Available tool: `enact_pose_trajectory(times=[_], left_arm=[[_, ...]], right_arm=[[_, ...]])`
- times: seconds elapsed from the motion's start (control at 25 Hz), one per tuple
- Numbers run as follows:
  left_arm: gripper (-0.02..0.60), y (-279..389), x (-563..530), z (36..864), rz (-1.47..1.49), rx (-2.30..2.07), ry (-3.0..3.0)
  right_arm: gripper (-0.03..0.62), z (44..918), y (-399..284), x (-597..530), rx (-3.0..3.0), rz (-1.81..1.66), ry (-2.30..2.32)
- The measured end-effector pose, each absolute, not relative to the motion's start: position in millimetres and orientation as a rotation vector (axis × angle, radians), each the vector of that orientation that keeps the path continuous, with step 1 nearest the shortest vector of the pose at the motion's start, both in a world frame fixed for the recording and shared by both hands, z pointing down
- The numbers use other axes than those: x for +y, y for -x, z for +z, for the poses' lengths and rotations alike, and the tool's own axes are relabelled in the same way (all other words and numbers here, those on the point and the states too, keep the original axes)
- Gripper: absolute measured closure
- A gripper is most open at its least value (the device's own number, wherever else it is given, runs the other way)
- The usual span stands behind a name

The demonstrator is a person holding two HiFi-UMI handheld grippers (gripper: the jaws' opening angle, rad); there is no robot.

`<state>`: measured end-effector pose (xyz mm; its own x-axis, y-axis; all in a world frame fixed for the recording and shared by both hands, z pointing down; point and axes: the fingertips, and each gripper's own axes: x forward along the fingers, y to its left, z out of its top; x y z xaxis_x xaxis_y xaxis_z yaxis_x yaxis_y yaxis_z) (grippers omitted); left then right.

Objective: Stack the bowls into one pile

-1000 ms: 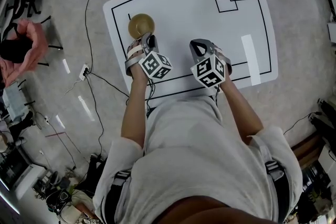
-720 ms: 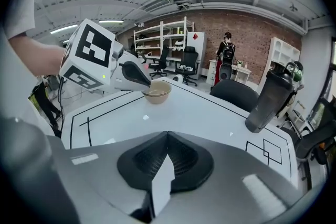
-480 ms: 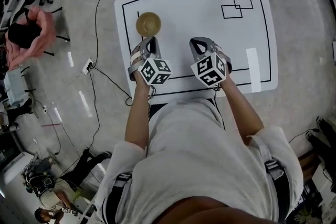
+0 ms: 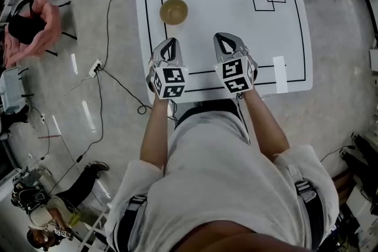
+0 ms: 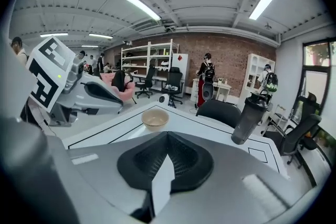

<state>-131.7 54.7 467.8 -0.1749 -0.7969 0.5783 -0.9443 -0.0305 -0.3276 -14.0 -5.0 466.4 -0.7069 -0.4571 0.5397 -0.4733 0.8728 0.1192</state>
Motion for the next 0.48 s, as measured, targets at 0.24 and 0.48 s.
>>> enact_pose_trajectory(times=[0.24, 0.48], left_arm=[[0.578, 122.5, 119.0, 434.1, 0.663, -2.112, -1.848], [0.578, 106.3, 169.4, 398.0, 0.440, -2.166, -1.865]], right_arm=[[0.595, 427.0, 3.2, 42.6, -2.583, 0.078, -0.840], [0.595, 384.0, -13.1, 92.8, -2.677, 0.069, -0.951]])
